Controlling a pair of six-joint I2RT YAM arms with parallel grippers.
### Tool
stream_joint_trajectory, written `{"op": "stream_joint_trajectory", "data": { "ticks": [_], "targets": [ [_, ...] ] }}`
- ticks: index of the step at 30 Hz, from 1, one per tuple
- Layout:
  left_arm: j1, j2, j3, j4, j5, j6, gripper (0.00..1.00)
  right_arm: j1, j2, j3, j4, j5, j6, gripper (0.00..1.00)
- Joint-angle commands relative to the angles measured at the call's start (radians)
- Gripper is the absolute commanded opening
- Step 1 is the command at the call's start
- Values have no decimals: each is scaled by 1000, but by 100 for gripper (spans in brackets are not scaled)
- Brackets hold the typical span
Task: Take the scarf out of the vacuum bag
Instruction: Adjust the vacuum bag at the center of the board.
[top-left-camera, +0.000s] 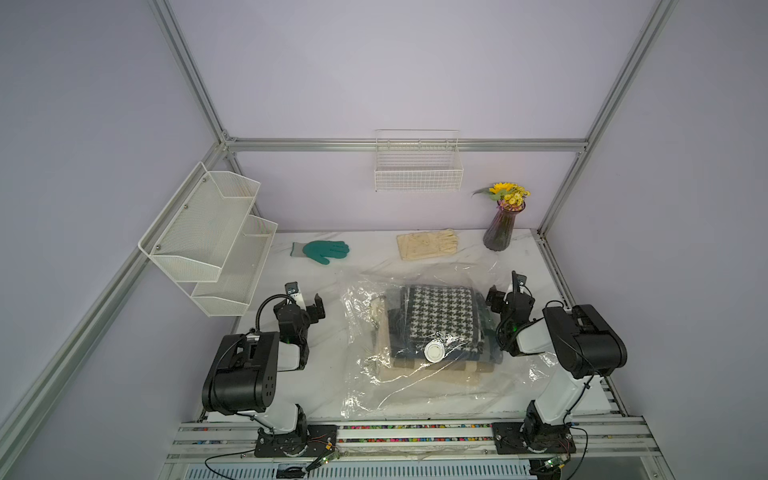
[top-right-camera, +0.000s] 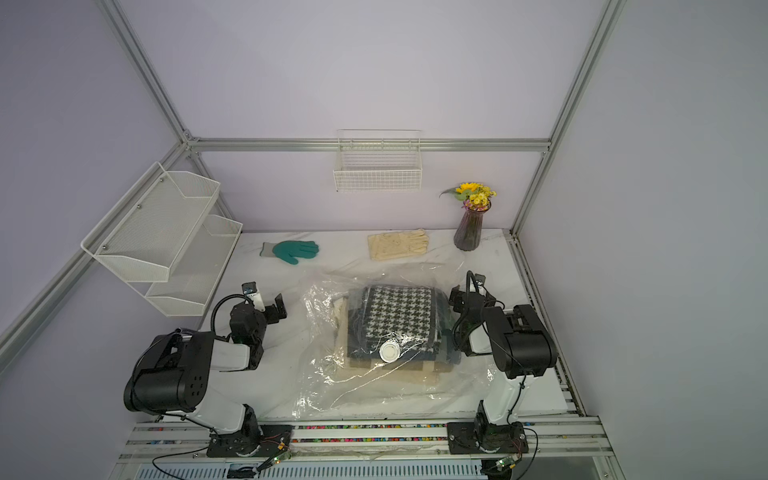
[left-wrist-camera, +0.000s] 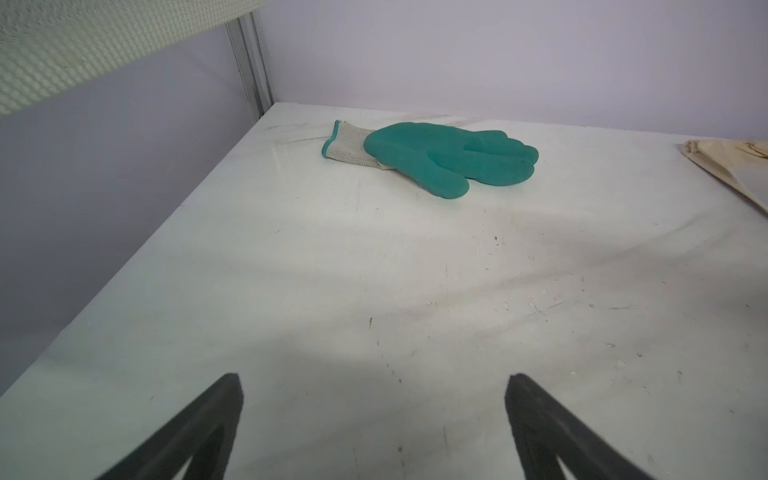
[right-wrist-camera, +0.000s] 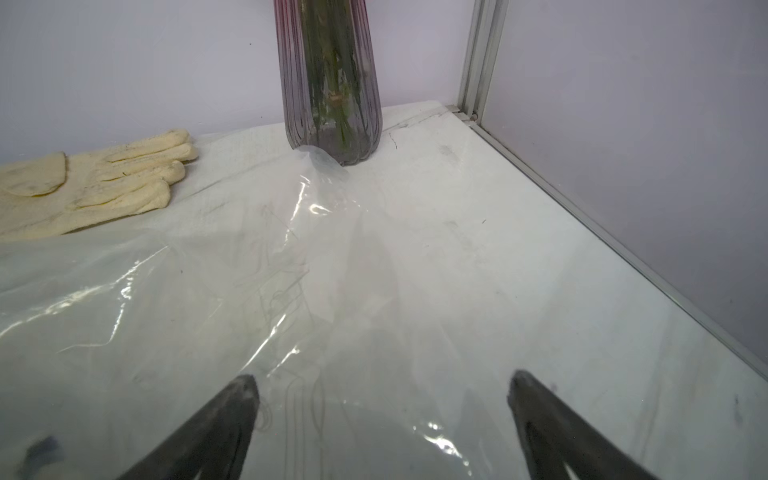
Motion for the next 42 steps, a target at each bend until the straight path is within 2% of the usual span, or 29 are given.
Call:
{"op": "stream_joint_trajectory", "data": {
  "ticks": [1,24,27,29,31,35,39,42],
  "targets": [
    [-4,-14,20,49,-4,19,100,8,-6,-6,36,-11,-4,97],
    [-6,-13,23,46,-5,21,100,6,-6,-5,29,-15,-2,97],
    [-6,-18,14,58,9,28,100,7,-14,-13,44,33,15,97],
    [-8,-40,6,61,-6,30,100,7,-39,-9,11,22,12,97],
    [-21,-88,27,-12,-62,24,100,28,-61,6,-20,45,-17,97],
    [-72,-230,145,-317,-199,26,100,62,-174,48,-171,88,-45,97],
    [-111,-327,204,-371,-255,28,100,93,-314,115,-370,119,-64,97],
    [-122,-385,343,-642,-320,-36,100,120,-401,182,-543,117,-34,97]
  ]
}}
